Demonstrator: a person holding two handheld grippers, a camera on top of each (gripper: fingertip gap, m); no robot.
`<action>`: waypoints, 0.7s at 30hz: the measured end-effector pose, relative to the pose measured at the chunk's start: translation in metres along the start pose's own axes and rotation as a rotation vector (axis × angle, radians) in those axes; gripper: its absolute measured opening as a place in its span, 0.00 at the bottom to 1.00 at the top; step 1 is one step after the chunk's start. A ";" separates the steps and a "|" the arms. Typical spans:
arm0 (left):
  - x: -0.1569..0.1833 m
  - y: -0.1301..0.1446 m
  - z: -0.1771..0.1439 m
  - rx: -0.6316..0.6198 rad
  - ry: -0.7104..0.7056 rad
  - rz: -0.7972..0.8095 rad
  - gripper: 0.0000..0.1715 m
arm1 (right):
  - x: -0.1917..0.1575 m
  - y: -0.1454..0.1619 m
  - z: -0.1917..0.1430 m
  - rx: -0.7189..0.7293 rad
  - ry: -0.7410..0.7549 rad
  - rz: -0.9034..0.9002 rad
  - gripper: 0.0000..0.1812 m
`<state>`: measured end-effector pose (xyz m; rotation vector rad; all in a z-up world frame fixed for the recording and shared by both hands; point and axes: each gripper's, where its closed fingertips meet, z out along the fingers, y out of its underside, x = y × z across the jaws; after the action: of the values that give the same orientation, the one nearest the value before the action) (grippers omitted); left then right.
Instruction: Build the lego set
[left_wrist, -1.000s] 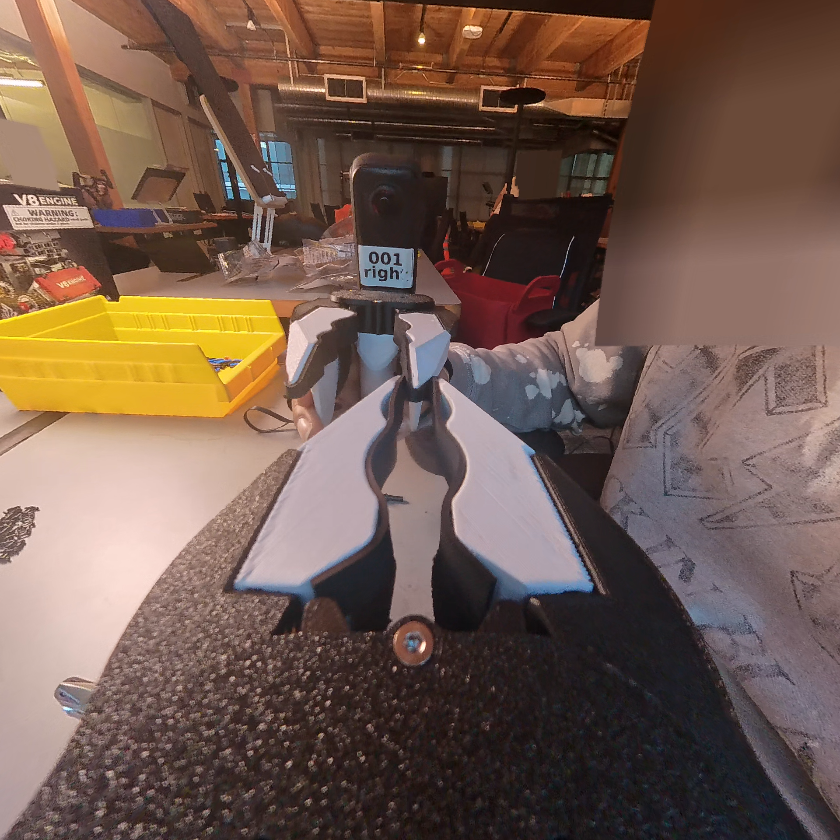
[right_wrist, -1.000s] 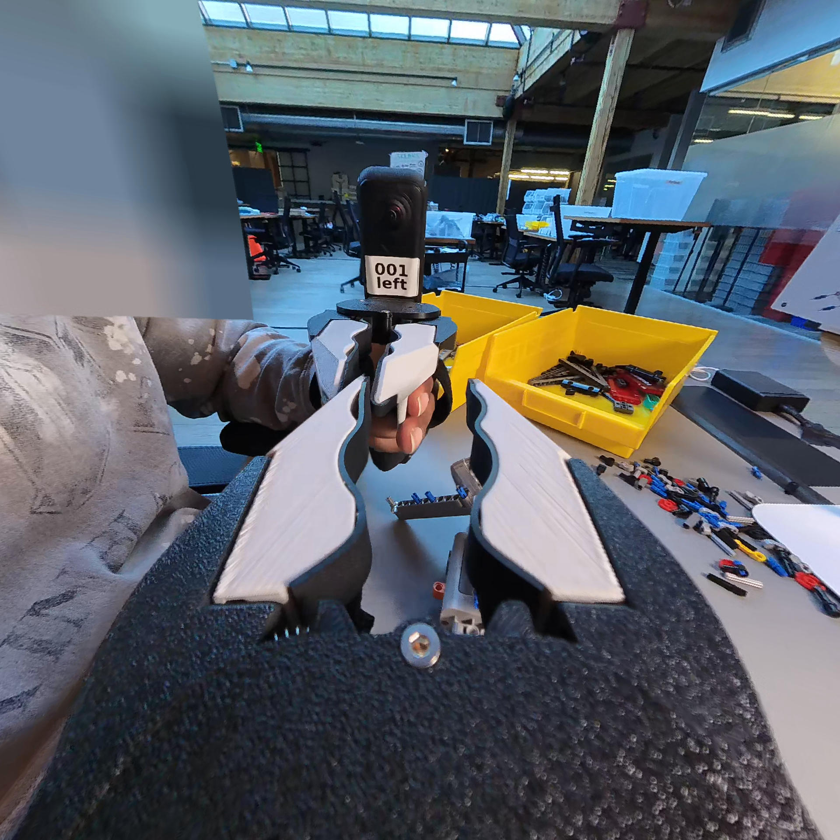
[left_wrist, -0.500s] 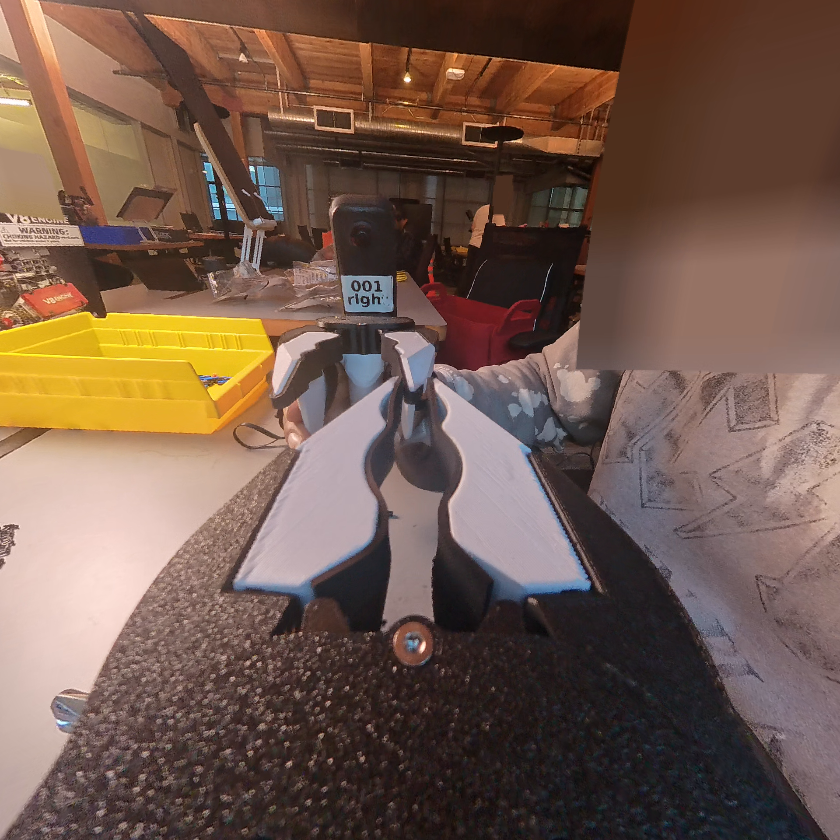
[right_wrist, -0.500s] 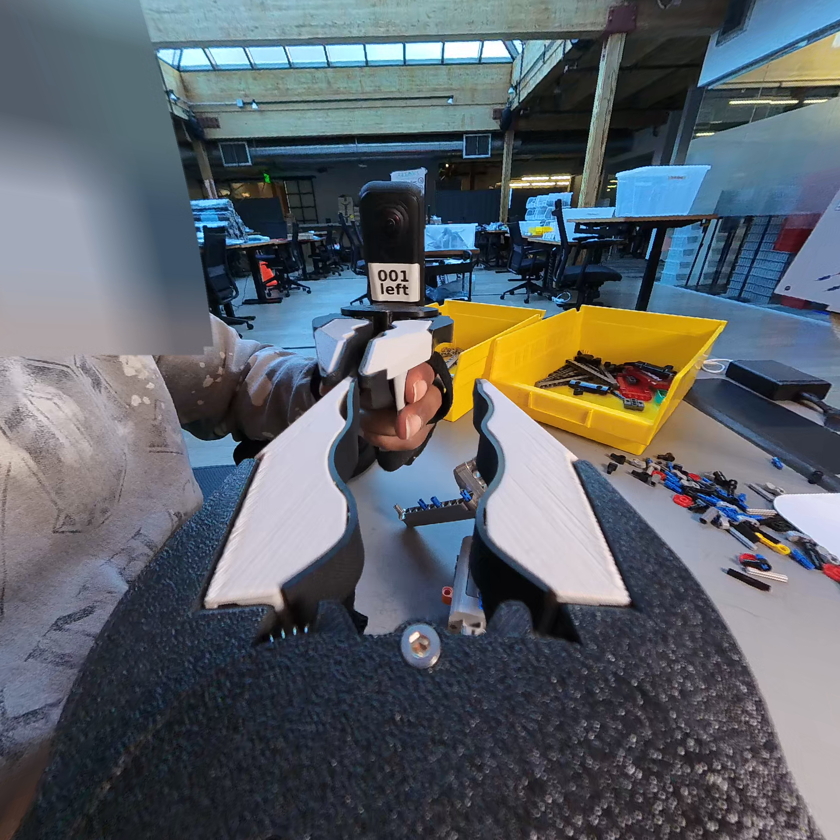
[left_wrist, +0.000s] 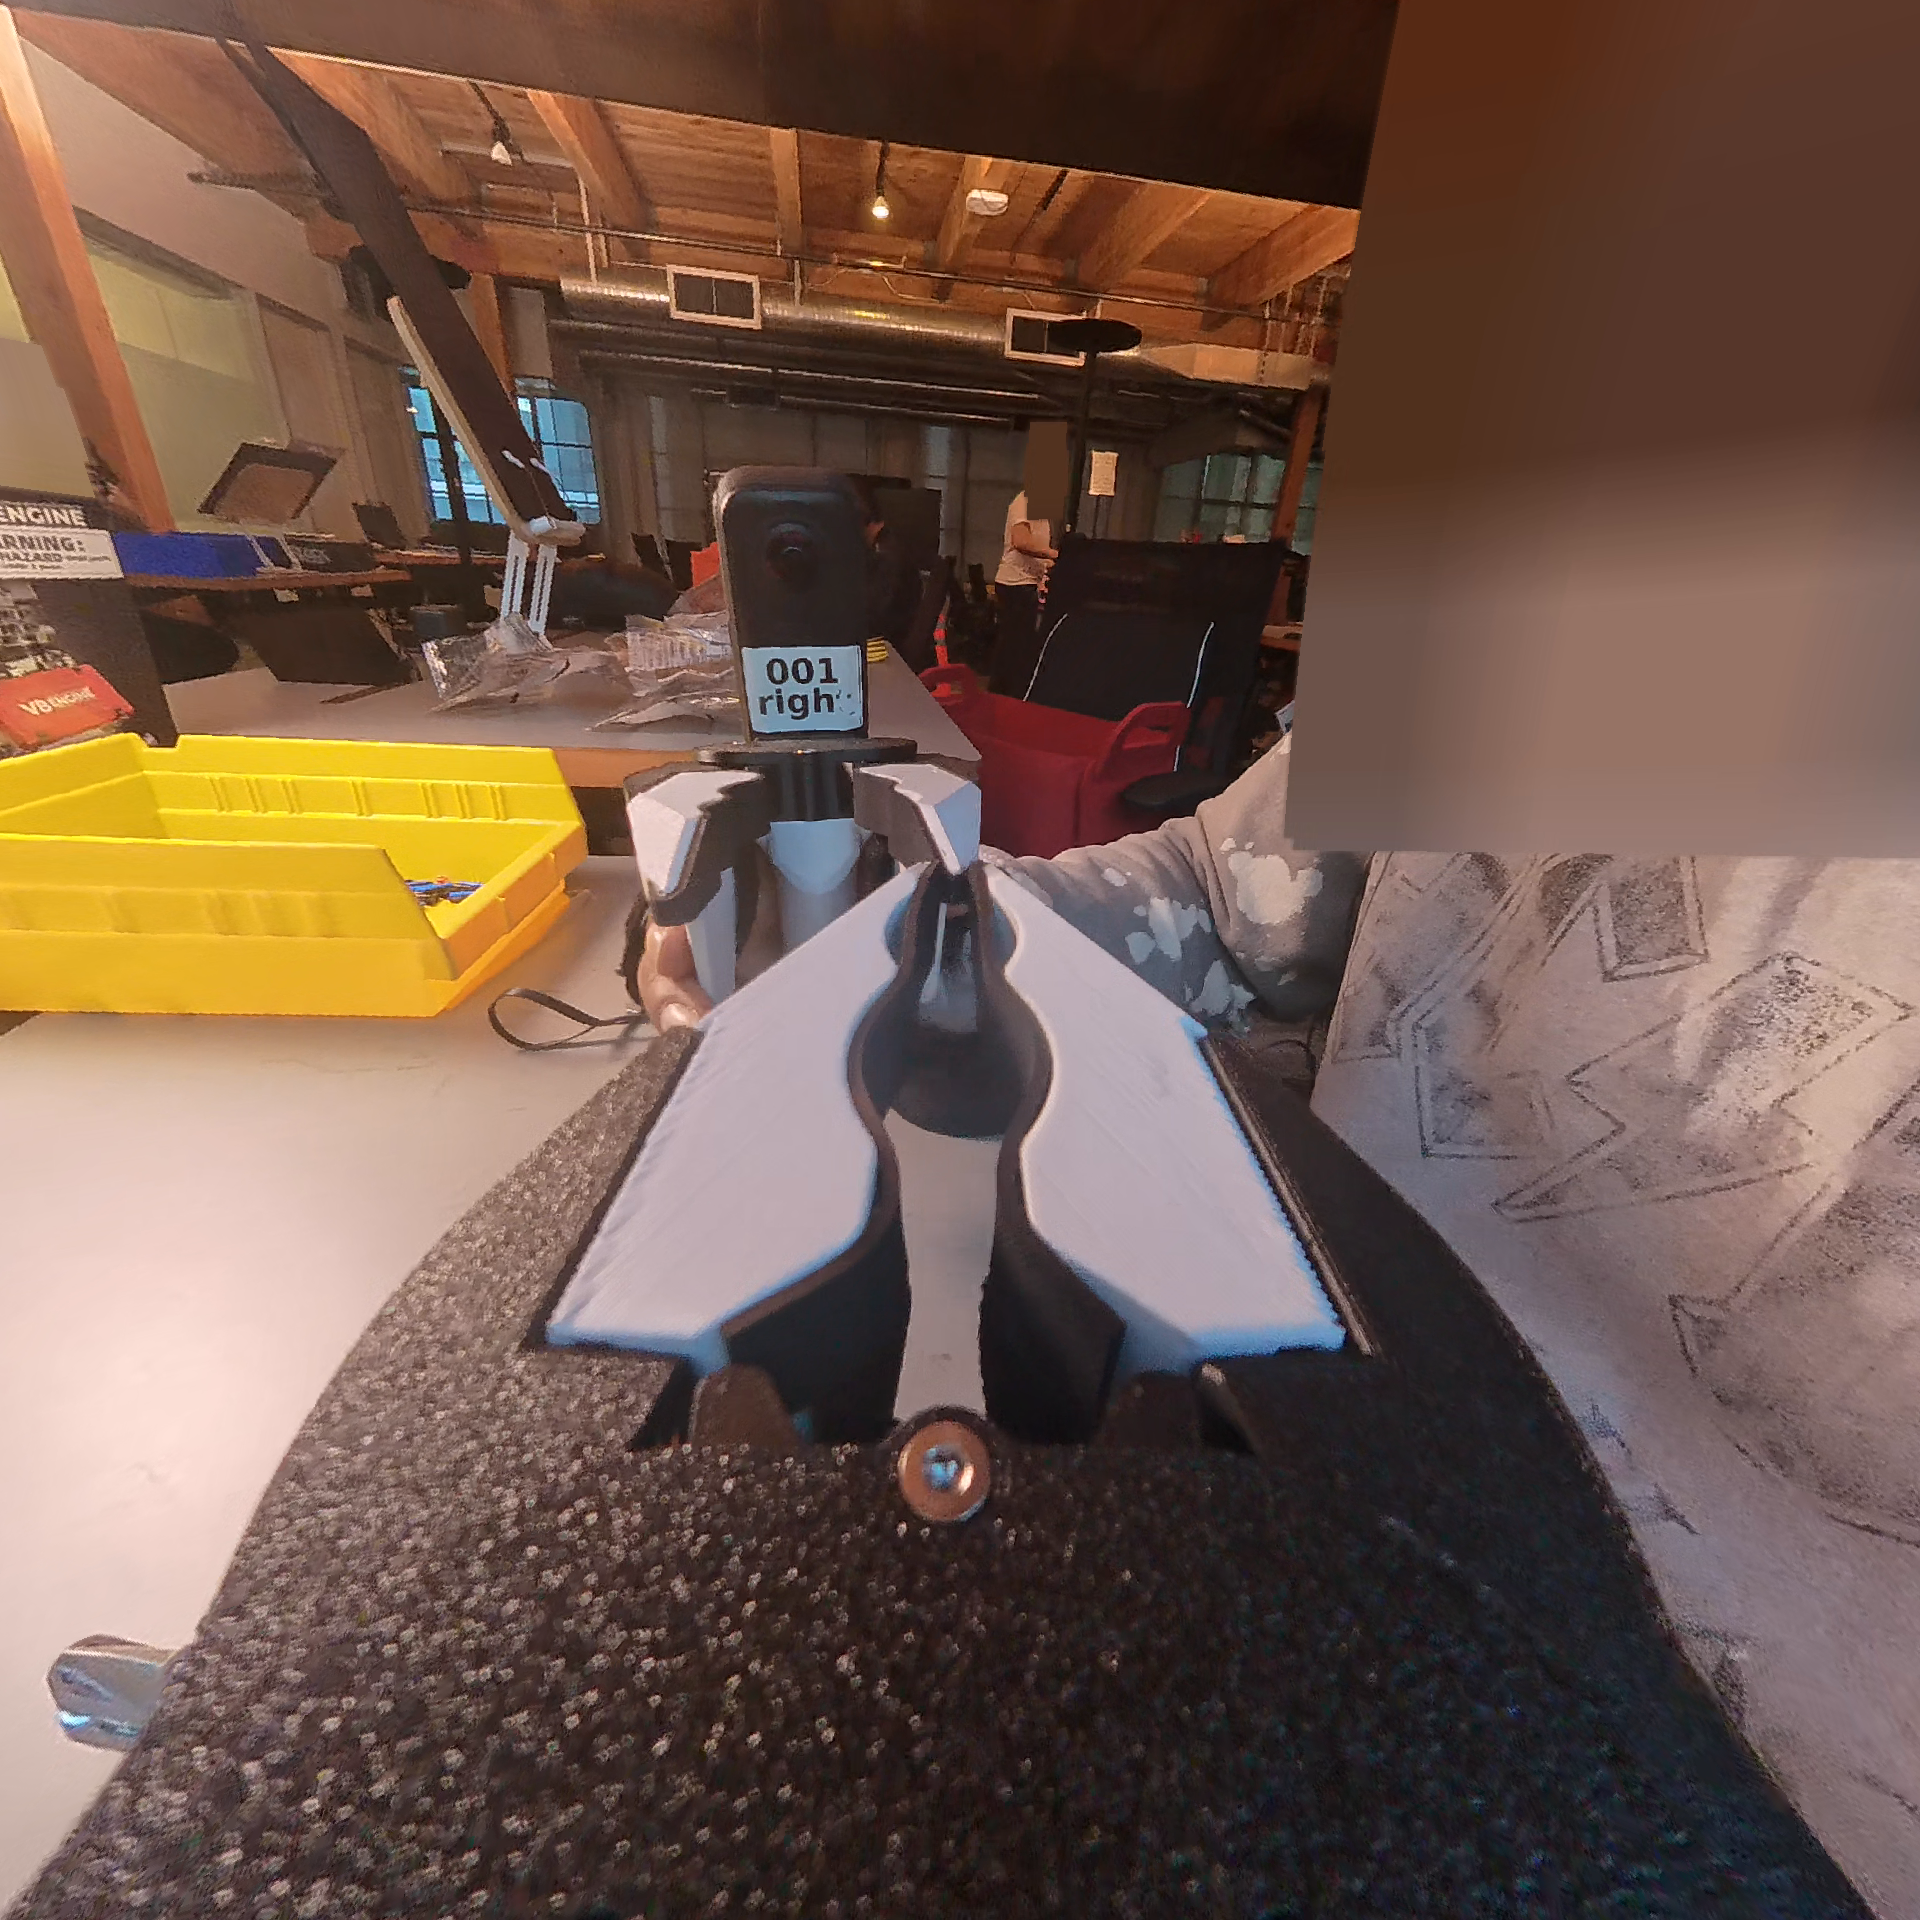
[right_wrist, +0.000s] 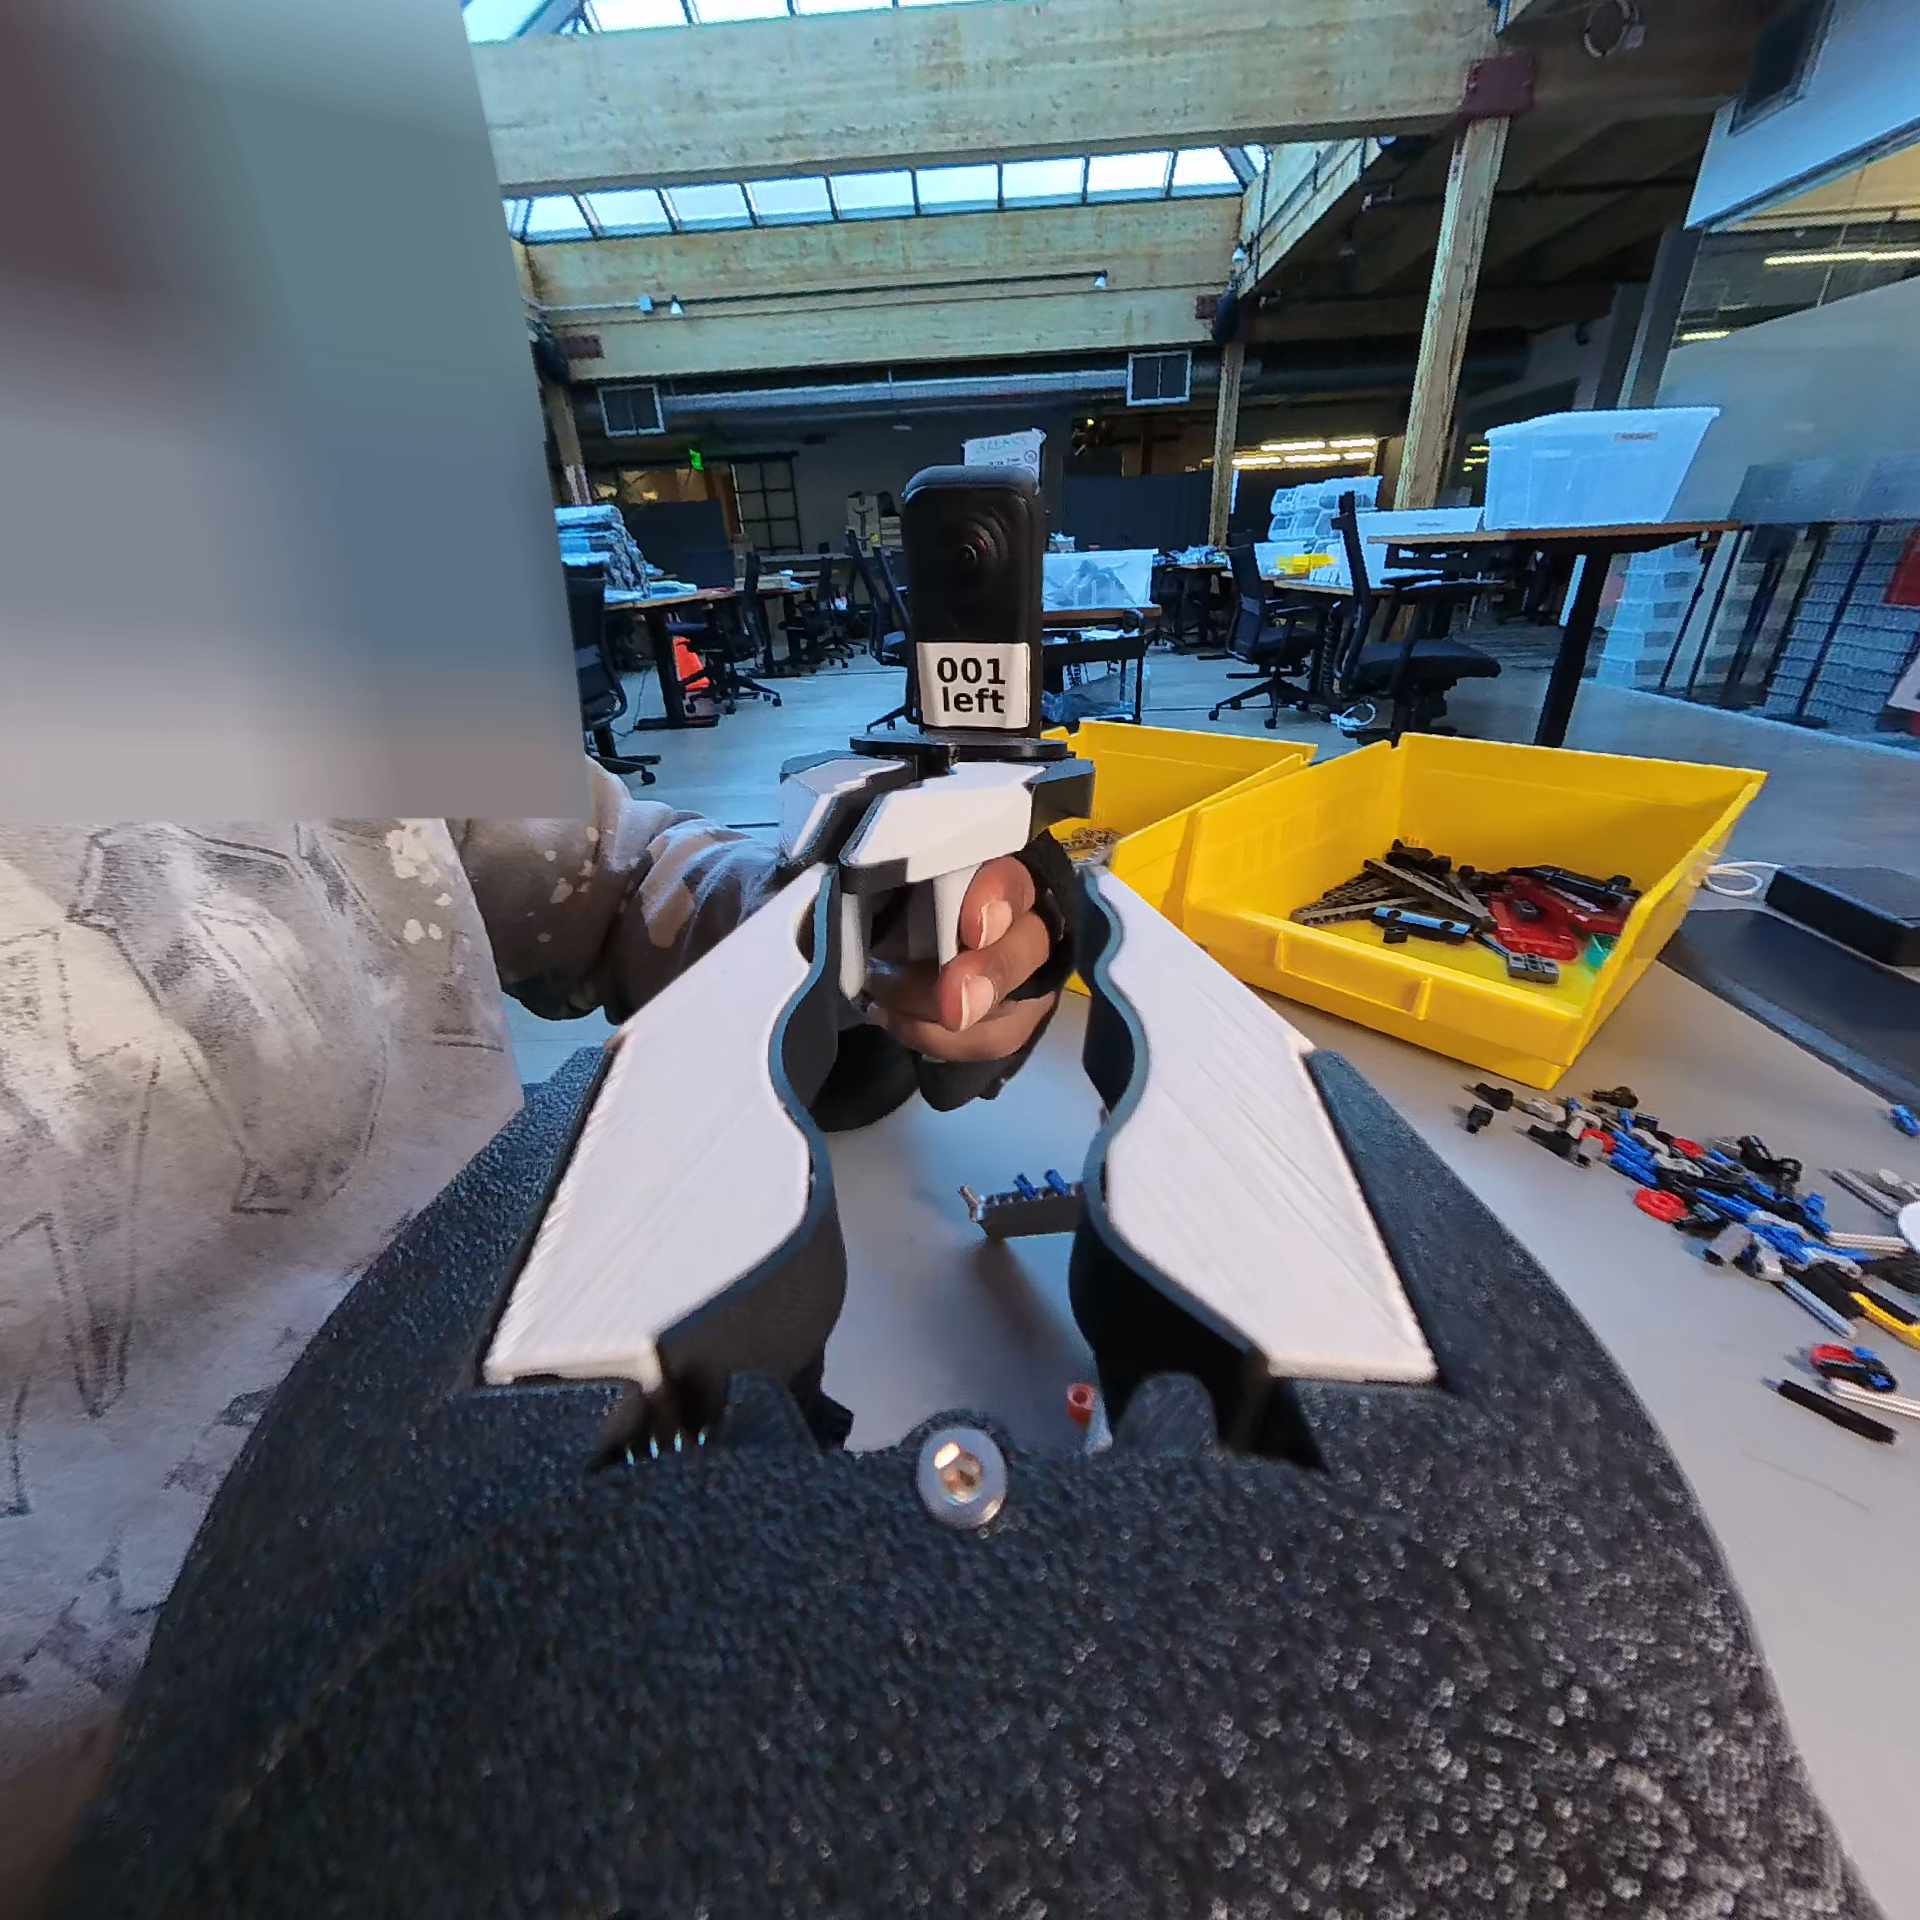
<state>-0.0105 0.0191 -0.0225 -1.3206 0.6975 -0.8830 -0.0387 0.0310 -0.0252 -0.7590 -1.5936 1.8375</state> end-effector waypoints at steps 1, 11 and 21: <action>0.002 -0.001 0.000 0.002 0.005 0.012 0.01 | -0.003 -0.001 0.001 0.006 -0.014 0.000 0.24; 0.007 -0.005 0.001 -0.021 -0.070 0.230 0.01 | -0.012 -0.007 0.002 0.049 -0.035 -0.020 0.19; -0.014 -0.001 -0.003 -0.077 -0.190 0.314 0.02 | 0.021 0.000 -0.004 -0.058 0.122 -0.034 0.26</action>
<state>-0.0198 0.0293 -0.0229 -1.2992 0.7695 -0.4762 -0.0496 0.0489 -0.0268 -0.8475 -1.5780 1.6940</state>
